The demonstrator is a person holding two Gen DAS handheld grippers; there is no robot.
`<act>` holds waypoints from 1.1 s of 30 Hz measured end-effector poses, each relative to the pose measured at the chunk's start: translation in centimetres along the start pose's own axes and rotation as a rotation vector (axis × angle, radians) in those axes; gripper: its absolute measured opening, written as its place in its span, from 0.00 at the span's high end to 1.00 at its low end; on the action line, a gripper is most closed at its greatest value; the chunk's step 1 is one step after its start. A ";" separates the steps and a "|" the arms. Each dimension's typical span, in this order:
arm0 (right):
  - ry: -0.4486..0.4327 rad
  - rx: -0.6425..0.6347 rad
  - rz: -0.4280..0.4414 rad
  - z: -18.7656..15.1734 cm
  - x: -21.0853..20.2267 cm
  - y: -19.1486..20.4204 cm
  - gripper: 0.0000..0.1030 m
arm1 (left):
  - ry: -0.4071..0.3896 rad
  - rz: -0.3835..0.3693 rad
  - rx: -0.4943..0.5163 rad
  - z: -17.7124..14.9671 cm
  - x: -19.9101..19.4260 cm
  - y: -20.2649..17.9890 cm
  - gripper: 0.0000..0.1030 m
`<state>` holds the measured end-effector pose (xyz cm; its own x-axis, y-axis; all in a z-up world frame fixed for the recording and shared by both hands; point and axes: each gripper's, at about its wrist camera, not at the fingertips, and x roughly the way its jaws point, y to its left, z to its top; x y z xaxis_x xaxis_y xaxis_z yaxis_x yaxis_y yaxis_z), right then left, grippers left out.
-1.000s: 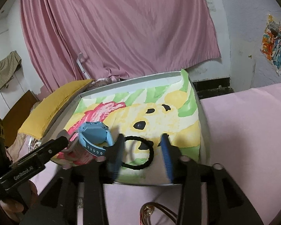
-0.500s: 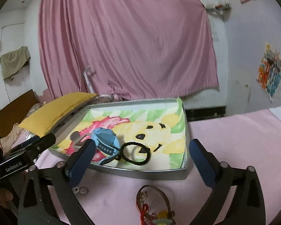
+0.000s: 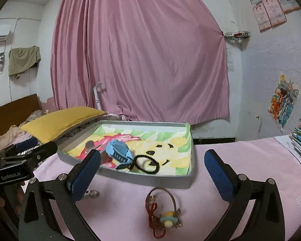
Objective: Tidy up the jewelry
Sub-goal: 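Lift both open grippers out of the tray toward the remaining items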
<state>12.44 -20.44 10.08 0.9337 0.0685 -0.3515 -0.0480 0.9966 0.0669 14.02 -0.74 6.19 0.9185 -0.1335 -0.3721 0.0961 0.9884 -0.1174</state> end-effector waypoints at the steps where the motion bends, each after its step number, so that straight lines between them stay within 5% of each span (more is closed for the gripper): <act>1: 0.003 -0.007 -0.001 -0.2 -0.2 0.0 0.02 | 0.005 -0.003 0.001 -0.1 -0.2 0.0 0.01; 12: 0.107 -0.060 0.028 -2.1 -1.1 -0.8 0.02 | 0.089 -0.025 0.011 -1.8 -1.3 0.6 0.01; 20: 0.232 -0.091 0.048 -3.3 0.2 -0.8 0.02 | 0.244 -0.038 0.003 -3.8 0.4 1.4 0.01; 30: 0.341 -0.011 0.183 -3.8 1.3 -2.5 0.02 | 0.400 -0.110 -0.045 -5.3 2.5 1.9 0.02; 33: 0.380 -0.009 0.201 -4.4 1.4 -2.4 0.02 | 0.414 -0.126 -0.032 -5.3 2.8 1.6 0.10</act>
<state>12.31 -22.49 5.28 0.7083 0.2713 -0.6516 -0.2203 0.9620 0.1611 14.75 0.07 0.08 0.6684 -0.2773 -0.6902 0.1800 0.9606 -0.2117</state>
